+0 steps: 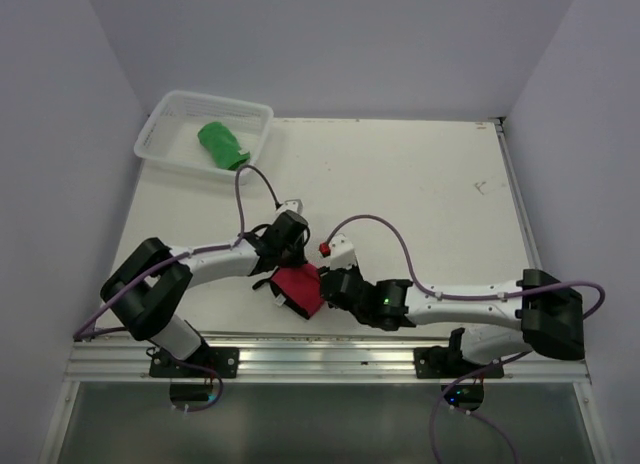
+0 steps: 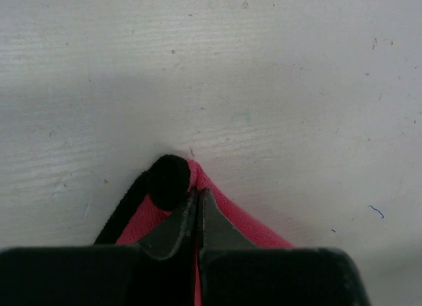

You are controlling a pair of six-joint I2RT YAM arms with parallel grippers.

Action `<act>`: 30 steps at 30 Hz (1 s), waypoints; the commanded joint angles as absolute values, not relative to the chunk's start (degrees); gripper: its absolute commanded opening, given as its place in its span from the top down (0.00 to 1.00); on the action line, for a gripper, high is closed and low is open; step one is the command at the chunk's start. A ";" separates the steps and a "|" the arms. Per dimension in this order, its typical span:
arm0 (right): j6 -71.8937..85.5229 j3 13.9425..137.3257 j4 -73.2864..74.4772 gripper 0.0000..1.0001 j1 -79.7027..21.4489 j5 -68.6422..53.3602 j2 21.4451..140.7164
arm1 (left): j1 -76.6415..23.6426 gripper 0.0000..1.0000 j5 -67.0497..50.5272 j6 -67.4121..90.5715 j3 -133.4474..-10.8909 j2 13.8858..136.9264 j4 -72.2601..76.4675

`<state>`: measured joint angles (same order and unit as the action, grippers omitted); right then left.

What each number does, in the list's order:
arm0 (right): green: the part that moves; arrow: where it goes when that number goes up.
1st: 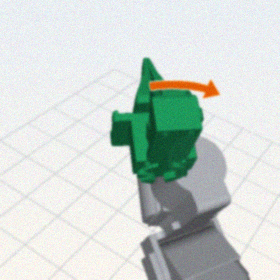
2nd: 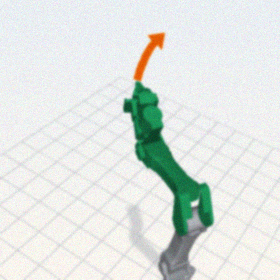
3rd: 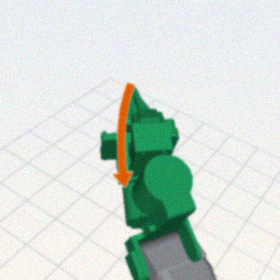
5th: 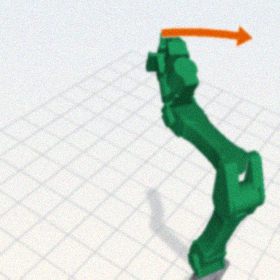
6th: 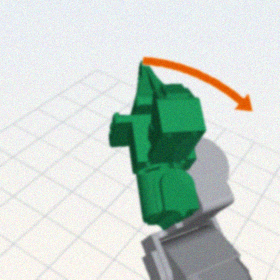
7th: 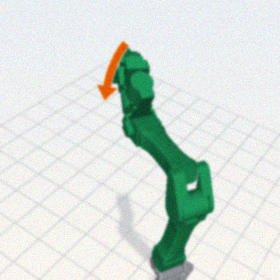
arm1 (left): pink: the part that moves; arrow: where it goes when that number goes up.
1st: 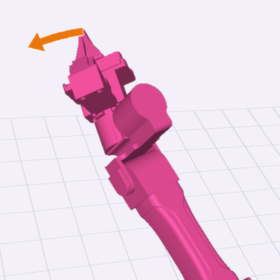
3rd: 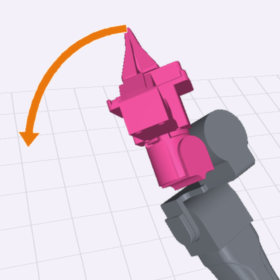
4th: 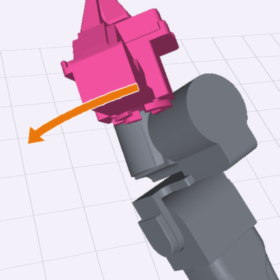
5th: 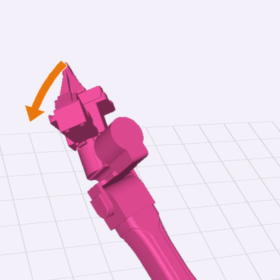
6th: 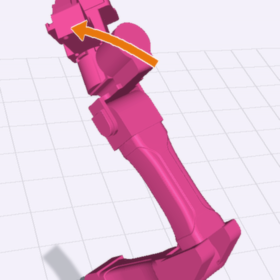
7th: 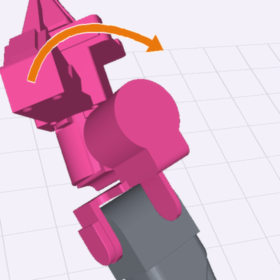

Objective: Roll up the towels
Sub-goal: Roll the towel

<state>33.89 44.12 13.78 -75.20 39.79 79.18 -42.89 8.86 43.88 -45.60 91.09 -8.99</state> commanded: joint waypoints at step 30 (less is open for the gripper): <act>40.44 31.55 -16.87 0.90 -51.68 -3.25 82.79 | -43.42 1.00 14.33 43.06 -33.13 79.27 11.34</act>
